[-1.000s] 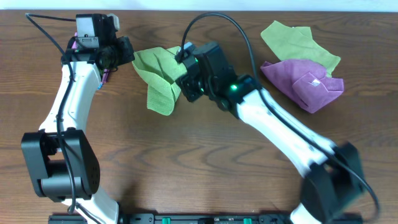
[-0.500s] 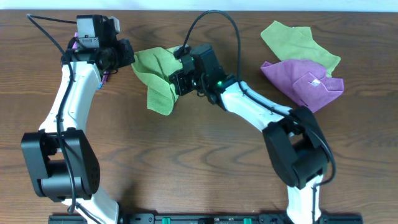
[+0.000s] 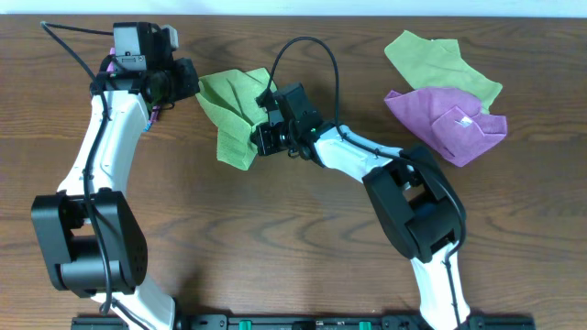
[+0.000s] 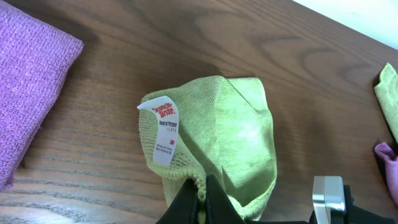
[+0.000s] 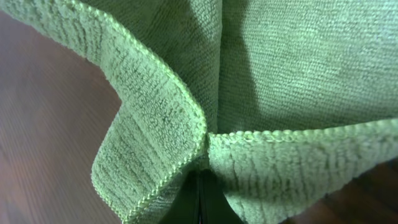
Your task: Fold the cloth
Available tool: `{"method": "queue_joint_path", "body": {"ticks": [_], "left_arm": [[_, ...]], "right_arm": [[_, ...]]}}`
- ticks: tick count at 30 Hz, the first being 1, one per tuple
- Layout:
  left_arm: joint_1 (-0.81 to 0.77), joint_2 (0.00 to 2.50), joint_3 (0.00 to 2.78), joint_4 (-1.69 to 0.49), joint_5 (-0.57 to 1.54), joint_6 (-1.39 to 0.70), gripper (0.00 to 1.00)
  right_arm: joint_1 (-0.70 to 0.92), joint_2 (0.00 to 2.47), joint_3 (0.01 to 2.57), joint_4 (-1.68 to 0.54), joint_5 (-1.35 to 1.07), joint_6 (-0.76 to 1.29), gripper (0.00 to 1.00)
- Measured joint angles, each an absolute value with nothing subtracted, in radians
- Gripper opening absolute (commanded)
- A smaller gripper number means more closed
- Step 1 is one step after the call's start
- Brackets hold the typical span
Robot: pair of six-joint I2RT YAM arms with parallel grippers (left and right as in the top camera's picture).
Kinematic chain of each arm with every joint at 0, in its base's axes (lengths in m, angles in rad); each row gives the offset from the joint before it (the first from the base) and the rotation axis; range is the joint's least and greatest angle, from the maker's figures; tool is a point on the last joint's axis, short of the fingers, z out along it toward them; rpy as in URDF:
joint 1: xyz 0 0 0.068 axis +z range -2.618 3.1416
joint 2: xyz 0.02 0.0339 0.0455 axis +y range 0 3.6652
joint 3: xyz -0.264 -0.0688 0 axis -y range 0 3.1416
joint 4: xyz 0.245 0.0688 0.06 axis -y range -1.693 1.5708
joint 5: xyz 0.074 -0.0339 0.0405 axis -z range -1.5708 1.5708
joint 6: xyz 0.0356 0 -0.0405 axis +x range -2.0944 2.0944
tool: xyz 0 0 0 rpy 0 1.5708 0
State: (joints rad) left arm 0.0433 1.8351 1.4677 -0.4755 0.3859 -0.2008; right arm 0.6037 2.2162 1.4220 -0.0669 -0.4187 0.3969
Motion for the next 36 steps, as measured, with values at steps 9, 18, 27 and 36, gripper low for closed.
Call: {"method": "queue_joint_path", "body": {"ticks": [9,18,27,36], "left_arm": [[0.044,1.835,1.468,-0.51,0.385,-0.201,0.06],[0.044,1.835,1.468,-0.644,0.367,-0.172,0.06],[0.044,1.835,1.468,-0.746,0.359,-0.129,0.06],[0.044,1.835,1.467,-0.958,0.352,-0.099,0.06]], "right_arm": [[0.611,2.205,1.443,-0.245,-0.306,0.414,0.01],[0.599,2.186,1.48,-0.406,-0.174,0.48,0.01],[0.51,2.172,1.526,-0.632,-0.056,0.493,0.01],[0.4,2.162,1.531,-0.739,-0.04,0.493,0.01]]}}
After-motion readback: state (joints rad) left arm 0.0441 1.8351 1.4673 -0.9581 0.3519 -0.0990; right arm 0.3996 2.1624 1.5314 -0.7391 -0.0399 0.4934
